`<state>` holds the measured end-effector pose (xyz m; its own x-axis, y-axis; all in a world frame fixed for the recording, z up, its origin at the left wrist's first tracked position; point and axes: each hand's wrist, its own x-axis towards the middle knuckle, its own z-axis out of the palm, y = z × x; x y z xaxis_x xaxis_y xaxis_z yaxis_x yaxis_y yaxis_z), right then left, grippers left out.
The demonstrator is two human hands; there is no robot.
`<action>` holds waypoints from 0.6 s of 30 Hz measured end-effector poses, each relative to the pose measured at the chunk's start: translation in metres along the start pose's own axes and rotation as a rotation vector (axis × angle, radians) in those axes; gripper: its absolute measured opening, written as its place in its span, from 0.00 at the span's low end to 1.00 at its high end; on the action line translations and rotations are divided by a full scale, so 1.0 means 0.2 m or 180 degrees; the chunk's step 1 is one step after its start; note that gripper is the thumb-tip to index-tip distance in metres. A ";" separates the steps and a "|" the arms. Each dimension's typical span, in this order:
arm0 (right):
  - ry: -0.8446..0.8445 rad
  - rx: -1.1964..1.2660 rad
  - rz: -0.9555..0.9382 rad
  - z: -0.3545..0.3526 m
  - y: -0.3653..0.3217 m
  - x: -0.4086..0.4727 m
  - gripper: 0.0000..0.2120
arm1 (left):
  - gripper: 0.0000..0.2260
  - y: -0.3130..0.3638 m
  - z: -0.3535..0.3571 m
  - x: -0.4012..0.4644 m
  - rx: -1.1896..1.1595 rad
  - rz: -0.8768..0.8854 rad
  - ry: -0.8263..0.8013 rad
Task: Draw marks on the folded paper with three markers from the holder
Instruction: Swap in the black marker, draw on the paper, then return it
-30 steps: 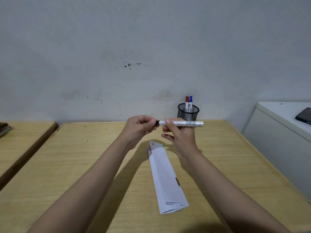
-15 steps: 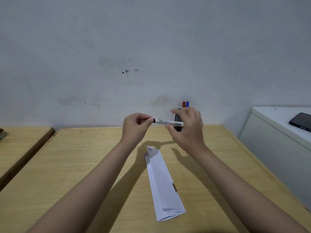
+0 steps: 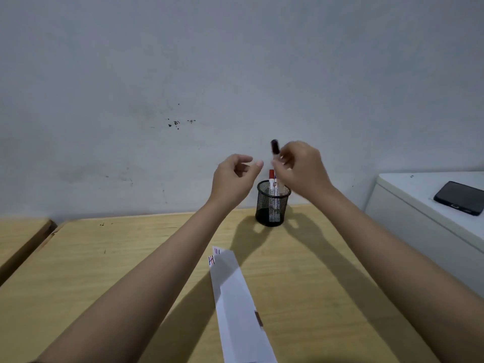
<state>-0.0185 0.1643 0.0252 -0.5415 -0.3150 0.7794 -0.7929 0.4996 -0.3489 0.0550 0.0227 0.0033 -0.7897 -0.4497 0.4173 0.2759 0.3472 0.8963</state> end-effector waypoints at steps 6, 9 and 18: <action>-0.0021 0.0329 0.1220 0.07 0.21 0.07 0.05 | 0.23 -0.24 0.19 0.09 0.1215 -0.0361 -0.0456; -0.0308 0.0311 0.1542 0.13 0.28 0.03 0.06 | 0.25 -0.30 0.26 0.12 0.1722 -0.0456 -0.0597; -0.0993 0.0232 0.2012 0.21 0.37 -0.05 0.06 | 0.20 -0.33 0.29 0.13 0.1771 -0.0547 -0.0510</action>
<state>-0.0837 0.1696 -0.0299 -0.9504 -0.2045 0.2346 -0.3111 0.6111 -0.7278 -0.0165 0.0359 -0.0531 -0.8822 -0.4230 0.2068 -0.1570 0.6783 0.7178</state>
